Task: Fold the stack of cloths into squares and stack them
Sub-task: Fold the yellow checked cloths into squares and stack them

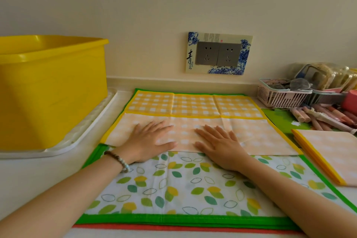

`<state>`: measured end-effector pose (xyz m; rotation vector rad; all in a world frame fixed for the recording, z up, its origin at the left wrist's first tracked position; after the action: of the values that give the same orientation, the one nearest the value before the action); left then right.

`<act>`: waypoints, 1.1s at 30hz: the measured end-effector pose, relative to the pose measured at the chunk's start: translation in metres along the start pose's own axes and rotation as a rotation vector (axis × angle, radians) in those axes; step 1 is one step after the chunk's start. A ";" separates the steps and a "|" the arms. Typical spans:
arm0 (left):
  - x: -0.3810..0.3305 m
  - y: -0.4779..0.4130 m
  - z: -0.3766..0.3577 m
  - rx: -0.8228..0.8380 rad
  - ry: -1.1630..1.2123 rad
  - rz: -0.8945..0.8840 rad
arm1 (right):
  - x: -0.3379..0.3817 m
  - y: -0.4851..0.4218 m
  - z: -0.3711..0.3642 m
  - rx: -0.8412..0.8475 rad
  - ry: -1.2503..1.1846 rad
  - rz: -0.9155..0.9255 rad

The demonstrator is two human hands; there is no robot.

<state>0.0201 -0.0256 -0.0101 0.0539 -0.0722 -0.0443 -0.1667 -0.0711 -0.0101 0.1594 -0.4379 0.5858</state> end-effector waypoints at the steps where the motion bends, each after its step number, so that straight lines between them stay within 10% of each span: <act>1: 0.009 0.003 -0.001 0.005 -0.005 0.026 | 0.000 0.000 0.000 0.001 0.001 0.001; 9: 0.046 0.025 0.000 0.017 0.038 0.141 | 0.000 -0.001 0.000 0.012 0.009 -0.005; 16: -0.006 0.029 0.025 -0.030 0.402 -0.102 | 0.007 0.002 0.011 0.006 -0.130 0.004; 20: -0.012 0.030 0.035 -0.089 0.184 -0.133 | 0.012 0.018 0.027 0.017 -0.389 0.083; 33: -0.011 0.039 0.057 -0.173 0.028 -0.090 | -0.010 0.051 0.064 -0.089 -0.030 0.179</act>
<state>0.0061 0.0107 0.0484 -0.1155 -0.0377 -0.1395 -0.2254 -0.0515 0.0441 0.0434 -0.5097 0.7391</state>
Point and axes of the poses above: each hand's wrist, its own y-axis away from the middle knuckle, its own z-axis out of the back of the hand, x = y × z, the point moved 9 cm from there along -y, towards the middle knuckle, and after that the axes turned 15 degrees about -y, right-handed, at the moved point
